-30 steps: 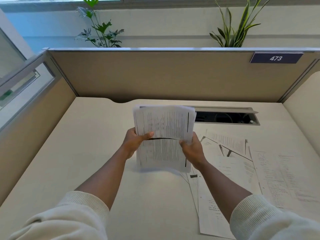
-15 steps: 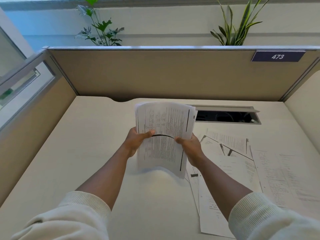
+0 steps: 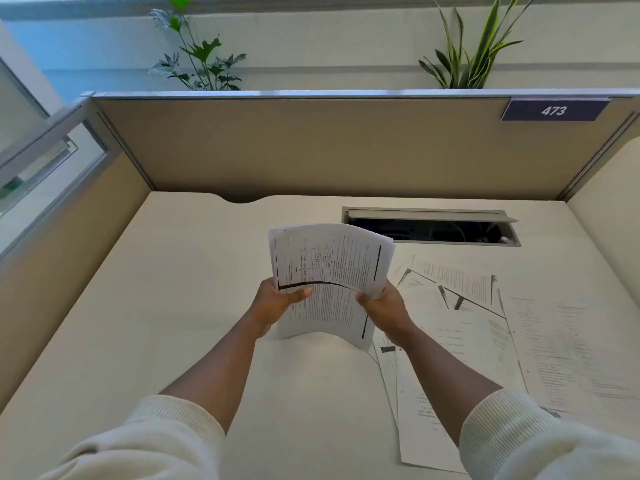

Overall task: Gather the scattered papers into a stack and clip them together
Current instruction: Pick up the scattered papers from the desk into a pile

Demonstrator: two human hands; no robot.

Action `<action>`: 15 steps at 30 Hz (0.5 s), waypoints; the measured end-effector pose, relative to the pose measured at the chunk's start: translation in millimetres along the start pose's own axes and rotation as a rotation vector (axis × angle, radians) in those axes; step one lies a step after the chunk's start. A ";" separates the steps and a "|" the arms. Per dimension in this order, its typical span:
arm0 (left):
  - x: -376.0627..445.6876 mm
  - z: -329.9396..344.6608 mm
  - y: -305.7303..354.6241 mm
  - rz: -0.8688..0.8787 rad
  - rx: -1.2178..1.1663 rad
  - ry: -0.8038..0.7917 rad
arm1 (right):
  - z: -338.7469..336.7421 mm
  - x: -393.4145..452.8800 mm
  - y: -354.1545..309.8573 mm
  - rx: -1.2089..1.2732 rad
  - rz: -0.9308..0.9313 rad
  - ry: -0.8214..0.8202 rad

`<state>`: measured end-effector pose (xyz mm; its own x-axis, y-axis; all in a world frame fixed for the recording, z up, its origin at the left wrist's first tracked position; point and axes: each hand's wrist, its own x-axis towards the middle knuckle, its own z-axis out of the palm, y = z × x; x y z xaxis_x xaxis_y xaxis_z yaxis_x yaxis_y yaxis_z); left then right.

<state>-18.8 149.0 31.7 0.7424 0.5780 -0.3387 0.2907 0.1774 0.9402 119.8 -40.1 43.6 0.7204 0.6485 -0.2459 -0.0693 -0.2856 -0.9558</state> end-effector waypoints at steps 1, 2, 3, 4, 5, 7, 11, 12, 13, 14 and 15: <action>0.4 -0.1 -2.4 -0.004 0.008 0.003 | 0.1 0.4 0.3 -0.017 -0.004 -0.005; 0.9 1.1 -2.9 -0.006 0.013 0.001 | -1.3 0.6 0.4 -0.028 -0.011 -0.003; 1.7 1.7 -2.7 -0.007 0.016 -0.001 | -2.5 1.2 0.0 -0.028 -0.012 0.001; 2.5 1.9 -1.2 -0.007 0.025 -0.007 | -3.9 2.1 -0.3 -0.014 -0.002 0.010; 4.0 2.5 0.3 -0.011 0.037 -0.014 | -5.3 2.9 -0.7 -0.001 0.024 0.025; 7.2 3.0 1.8 -0.029 0.068 -0.027 | -7.0 4.4 0.2 0.012 0.093 0.048; 8.1 4.6 -4.8 -0.088 0.097 -0.033 | -8.9 7.1 11.4 0.004 0.243 0.010; 6.4 5.4 -8.5 -0.105 0.095 -0.028 | -11.0 6.1 15.9 -0.011 0.277 -0.008; 5.1 6.0 -13.5 -0.124 0.089 -0.020 | -14.2 5.0 20.7 -0.018 0.314 -0.019; 3.9 7.6 -18.3 -0.148 0.088 -0.016 | -19.1 3.5 26.5 -0.012 0.346 -0.016; 3.0 9.8 -23.1 -0.176 0.087 -0.015 | -25.3 1.6 31.8 -0.005 0.380 0.003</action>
<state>-17.4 138.8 8.6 0.6846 0.5318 -0.4985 0.4676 0.2043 0.8600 136.2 -66.0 16.9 0.6460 0.4933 -0.5825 -0.3284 -0.5092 -0.7955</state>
